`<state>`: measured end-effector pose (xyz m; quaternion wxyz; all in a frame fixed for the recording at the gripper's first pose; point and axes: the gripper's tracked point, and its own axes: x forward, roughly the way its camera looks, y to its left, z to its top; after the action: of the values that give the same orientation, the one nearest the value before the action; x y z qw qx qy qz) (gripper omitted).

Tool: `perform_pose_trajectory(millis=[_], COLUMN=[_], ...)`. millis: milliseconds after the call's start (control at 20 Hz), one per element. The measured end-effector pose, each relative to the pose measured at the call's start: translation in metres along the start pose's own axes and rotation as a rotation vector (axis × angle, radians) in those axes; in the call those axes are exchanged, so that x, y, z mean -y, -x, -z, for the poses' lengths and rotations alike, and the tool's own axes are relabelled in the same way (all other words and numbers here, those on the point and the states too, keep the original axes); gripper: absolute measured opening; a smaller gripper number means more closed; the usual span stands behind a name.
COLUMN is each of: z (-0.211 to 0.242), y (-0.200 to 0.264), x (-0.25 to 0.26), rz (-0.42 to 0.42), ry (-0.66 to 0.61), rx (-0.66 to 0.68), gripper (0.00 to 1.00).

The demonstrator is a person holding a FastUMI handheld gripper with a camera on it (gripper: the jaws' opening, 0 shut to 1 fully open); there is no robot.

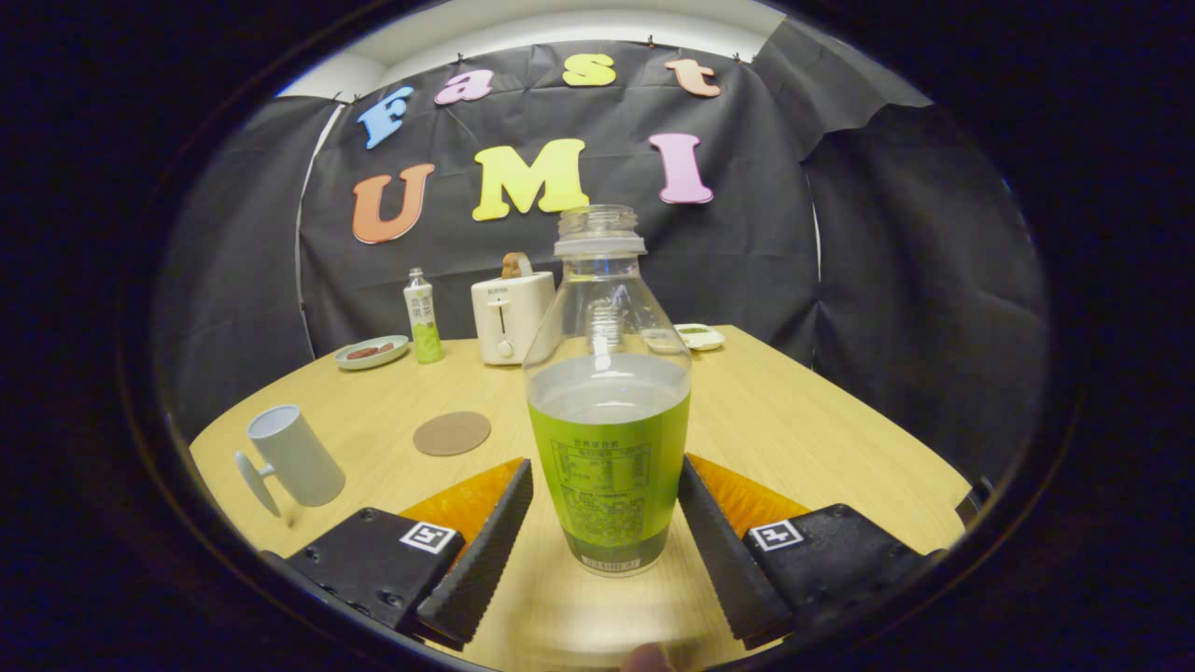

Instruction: Take the bottle from table, then pour the juice into the cup, finally place the bottle on the coaster

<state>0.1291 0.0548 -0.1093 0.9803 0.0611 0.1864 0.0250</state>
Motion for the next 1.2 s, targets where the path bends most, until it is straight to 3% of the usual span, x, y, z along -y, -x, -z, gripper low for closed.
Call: perform_pose_trajectory(millis=[150, 450, 850, 1200], z=[-0.003, -0.011, -0.066, -0.094], y=[0.0, 0.002, 0.002, -0.01], x=[0.002, -0.014, -0.061, -0.084], rz=[0.009, -0.001, -0.018, 0.058], ry=[-0.019, 0.061, 0.365, 0.662], rx=[-0.005, -0.034, 0.032, 0.045], gripper=[0.86, 0.78, 0.75, 0.75])
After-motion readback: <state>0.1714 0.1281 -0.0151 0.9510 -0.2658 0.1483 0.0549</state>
